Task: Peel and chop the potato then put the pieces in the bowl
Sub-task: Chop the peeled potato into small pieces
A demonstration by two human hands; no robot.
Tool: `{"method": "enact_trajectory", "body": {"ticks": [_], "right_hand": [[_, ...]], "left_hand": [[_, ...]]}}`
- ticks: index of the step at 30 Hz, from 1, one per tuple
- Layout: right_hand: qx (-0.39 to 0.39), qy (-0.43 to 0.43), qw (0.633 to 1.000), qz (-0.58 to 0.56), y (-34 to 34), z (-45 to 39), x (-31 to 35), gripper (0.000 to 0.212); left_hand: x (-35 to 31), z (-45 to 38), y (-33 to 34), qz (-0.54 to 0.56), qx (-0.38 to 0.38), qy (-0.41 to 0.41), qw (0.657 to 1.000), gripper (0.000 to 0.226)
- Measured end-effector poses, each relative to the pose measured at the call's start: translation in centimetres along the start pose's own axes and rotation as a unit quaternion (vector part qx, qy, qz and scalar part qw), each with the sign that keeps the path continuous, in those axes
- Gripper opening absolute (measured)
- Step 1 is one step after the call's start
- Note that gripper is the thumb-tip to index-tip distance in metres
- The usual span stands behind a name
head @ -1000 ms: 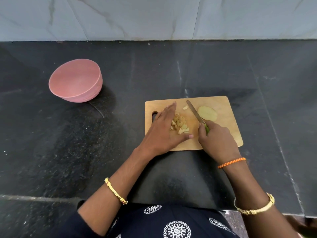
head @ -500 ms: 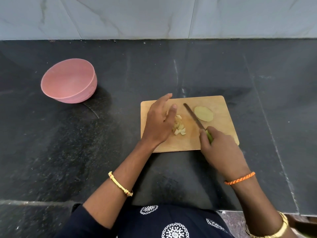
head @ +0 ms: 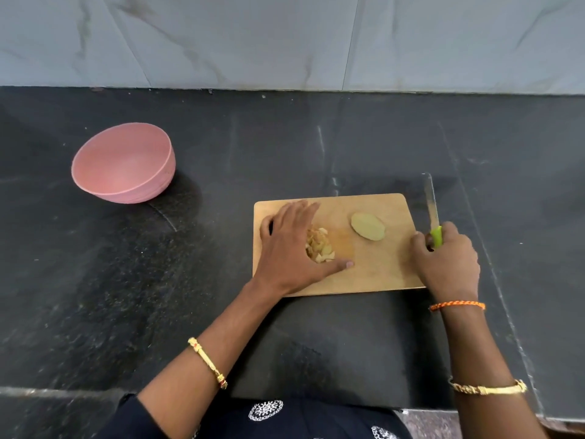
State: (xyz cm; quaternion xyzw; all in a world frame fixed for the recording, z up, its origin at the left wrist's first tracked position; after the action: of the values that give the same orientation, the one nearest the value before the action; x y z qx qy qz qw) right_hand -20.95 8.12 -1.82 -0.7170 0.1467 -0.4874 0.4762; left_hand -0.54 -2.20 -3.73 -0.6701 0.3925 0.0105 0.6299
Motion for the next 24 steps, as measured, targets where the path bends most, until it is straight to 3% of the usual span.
{"method": "enact_trajectory", "body": {"ticks": [7, 14, 17, 21, 22, 24], "right_hand": [[0.013, -0.027, 0.999, -0.022, 1.0, 1.0, 1.1, 0.021], [0.002, -0.047, 0.998, -0.041, 2.3, 2.1, 3.1, 0.017], [-0.018, -0.049, 0.996, -0.079, 1.9, 2.6, 3.4, 0.015], [0.008, -0.048, 0.990, -0.129, 1.6, 3.1, 4.1, 0.021], [0.019, -0.047, 0.990, -0.135, 1.5, 3.1, 4.1, 0.021], [0.036, -0.045, 0.987, -0.150, 1.2, 3.2, 3.9, 0.022]], "left_hand": [[1.6, -0.4, -0.9, 0.001, -0.006, 0.015, 1.000, 0.088], [2.3, -0.8, -3.4, -0.001, -0.006, -0.029, 1.000, 0.087], [-1.0, -2.4, -2.9, 0.019, 0.022, 0.048, 0.998, 0.068], [-4.0, -5.2, -0.6, 0.062, 0.169, 0.144, 0.973, 0.047], [-4.2, -5.7, -0.5, 0.072, 0.176, 0.151, 0.970, 0.038], [-4.1, -6.1, -0.9, 0.116, 0.112, 0.157, 0.974, 0.023]]}}
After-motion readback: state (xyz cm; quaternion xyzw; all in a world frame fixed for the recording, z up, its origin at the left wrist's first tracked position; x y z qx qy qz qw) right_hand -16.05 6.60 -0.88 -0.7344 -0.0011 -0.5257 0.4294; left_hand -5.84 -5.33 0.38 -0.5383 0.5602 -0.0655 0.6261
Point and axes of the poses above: each hand's wrist, its own z-axis away from the middle knuckle, its own y-axis out of the palm, x = y × z, the point moved 3 cm from there along -z, towards the middle knuckle, and after that the axes turned 7 degrees about -x, right-handed, at the moved point
